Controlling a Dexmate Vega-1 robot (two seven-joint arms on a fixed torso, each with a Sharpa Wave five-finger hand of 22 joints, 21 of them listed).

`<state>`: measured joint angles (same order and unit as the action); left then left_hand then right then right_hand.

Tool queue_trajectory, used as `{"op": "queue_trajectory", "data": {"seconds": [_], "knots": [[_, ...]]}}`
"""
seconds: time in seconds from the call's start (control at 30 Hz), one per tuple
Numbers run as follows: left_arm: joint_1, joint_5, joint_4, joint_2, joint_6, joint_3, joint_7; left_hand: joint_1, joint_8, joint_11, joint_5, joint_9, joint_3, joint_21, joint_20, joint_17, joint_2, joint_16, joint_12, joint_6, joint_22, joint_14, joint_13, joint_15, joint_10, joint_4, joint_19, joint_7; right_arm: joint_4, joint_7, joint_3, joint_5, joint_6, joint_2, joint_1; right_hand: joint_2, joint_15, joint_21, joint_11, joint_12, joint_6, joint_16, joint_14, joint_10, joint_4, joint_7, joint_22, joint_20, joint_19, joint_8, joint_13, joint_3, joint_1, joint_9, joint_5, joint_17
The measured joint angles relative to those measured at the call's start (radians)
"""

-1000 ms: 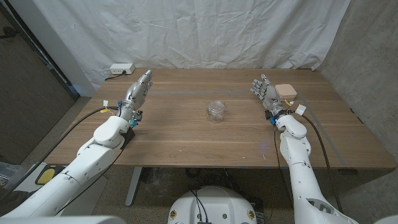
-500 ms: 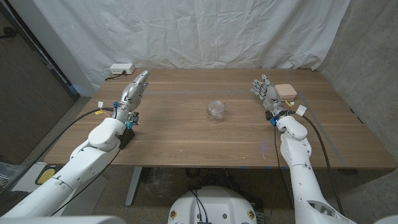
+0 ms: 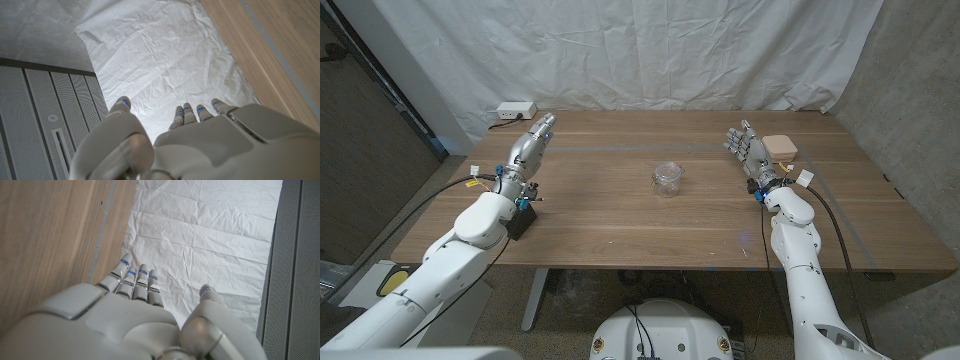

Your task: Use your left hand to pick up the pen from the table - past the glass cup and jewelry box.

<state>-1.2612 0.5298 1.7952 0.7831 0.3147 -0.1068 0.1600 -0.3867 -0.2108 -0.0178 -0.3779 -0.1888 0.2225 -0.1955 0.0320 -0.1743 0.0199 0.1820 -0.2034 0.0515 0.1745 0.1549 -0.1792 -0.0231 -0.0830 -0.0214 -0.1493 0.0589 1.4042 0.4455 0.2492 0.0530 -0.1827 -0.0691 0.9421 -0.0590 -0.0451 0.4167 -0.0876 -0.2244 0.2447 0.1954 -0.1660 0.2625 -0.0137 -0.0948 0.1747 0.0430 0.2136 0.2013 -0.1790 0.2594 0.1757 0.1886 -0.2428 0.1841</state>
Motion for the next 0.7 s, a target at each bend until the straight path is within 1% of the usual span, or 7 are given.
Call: {"op": "queue_trajectory", "data": {"seconds": [0.2,0.3,0.37,0.43,0.5,0.6,0.7], "knots": [[-0.034,-0.012,0.021,0.006,0.006,0.026,0.012,-0.010,0.000,0.000,0.001,0.000,0.004,0.000,0.000,0.000,-0.008,0.000,0.000,-0.006,0.000,0.000,0.000,0.000,0.000,0.004,0.000,0.006,0.003,-0.003,-0.003,0.000,-0.001,0.000,0.001,0.000,0.000,-0.003,0.000,0.000,0.000,0.000,0.000,0.000,0.000,0.000,0.000,0.000,0.000,0.000,0.000,0.000,0.000,0.000,0.000,0.000],[-0.050,-0.020,0.031,0.006,0.009,0.037,0.019,-0.016,-0.004,-0.002,0.006,0.000,0.004,0.000,0.000,0.000,-0.004,0.000,0.000,-0.015,0.000,0.000,-0.004,0.000,0.002,0.004,0.000,0.008,0.003,-0.003,-0.004,0.000,-0.001,0.000,0.001,0.000,0.000,-0.006,0.000,0.000,0.000,0.000,0.000,0.000,0.000,0.000,0.000,0.000,0.000,0.000,0.000,0.000,0.000,0.000,0.000,0.000],[-0.058,-0.024,0.037,0.006,0.009,0.043,0.023,-0.023,-0.006,-0.004,0.006,0.000,0.005,0.000,0.000,0.000,-0.003,0.000,0.000,-0.024,0.000,-0.011,-0.005,-0.012,0.004,0.011,0.000,0.013,0.003,-0.004,-0.004,0.000,-0.001,0.000,0.001,0.000,0.000,-0.006,0.000,0.000,0.000,0.000,0.000,0.000,0.000,0.000,0.000,0.000,0.000,0.000,0.000,0.000,0.000,0.000,0.000,0.000],[-0.068,-0.027,0.044,0.006,0.010,0.052,0.028,-0.036,-0.008,-0.005,0.007,0.000,0.006,0.000,0.000,0.000,-0.008,0.000,0.000,-0.033,0.000,-0.020,-0.005,-0.035,0.006,0.017,0.001,0.022,0.003,-0.004,-0.004,0.000,-0.001,0.000,0.001,0.000,0.000,-0.007,-0.002,0.008,0.000,0.000,0.000,-0.002,0.000,0.000,0.000,0.000,0.000,0.000,0.000,0.000,0.000,0.000,0.000,0.000],[-0.077,-0.032,0.049,0.006,0.013,0.059,0.031,-0.036,-0.011,-0.006,0.007,0.000,0.005,0.000,-0.006,0.000,-0.008,0.000,0.000,-0.043,0.000,-0.027,-0.005,-0.044,0.006,0.019,0.006,0.028,0.003,-0.004,-0.004,0.000,-0.001,0.000,0.001,0.000,-0.004,-0.010,-0.004,0.008,0.000,0.000,0.004,-0.004,-0.003,0.000,0.000,0.000,0.000,0.000,0.000,-0.003,0.000,0.000,0.000,0.000],[-0.091,-0.040,0.056,0.002,0.019,0.069,0.037,-0.046,-0.012,-0.010,0.012,0.000,0.009,0.000,-0.011,0.000,-0.007,0.000,0.000,-0.053,0.000,-0.027,-0.005,-0.045,0.010,0.023,0.008,0.033,0.003,-0.005,-0.004,0.000,-0.001,-0.001,0.000,0.000,-0.005,-0.010,-0.008,0.008,0.000,0.000,0.005,0.000,-0.003,0.000,0.000,0.000,0.000,0.000,0.000,-0.003,0.000,0.000,0.000,0.000],[-0.098,-0.053,0.060,0.000,0.023,0.073,0.046,-0.054,-0.015,-0.011,0.012,0.000,0.007,0.000,-0.026,0.000,-0.007,0.000,0.000,-0.064,0.000,-0.032,-0.005,-0.049,0.011,0.029,0.012,0.027,0.002,-0.005,-0.004,0.000,-0.001,-0.001,0.000,0.000,-0.005,-0.014,-0.008,0.008,0.000,0.000,0.005,0.000,-0.003,0.000,0.000,0.000,0.000,0.000,0.000,-0.003,0.000,0.000,0.000,0.000]]}}
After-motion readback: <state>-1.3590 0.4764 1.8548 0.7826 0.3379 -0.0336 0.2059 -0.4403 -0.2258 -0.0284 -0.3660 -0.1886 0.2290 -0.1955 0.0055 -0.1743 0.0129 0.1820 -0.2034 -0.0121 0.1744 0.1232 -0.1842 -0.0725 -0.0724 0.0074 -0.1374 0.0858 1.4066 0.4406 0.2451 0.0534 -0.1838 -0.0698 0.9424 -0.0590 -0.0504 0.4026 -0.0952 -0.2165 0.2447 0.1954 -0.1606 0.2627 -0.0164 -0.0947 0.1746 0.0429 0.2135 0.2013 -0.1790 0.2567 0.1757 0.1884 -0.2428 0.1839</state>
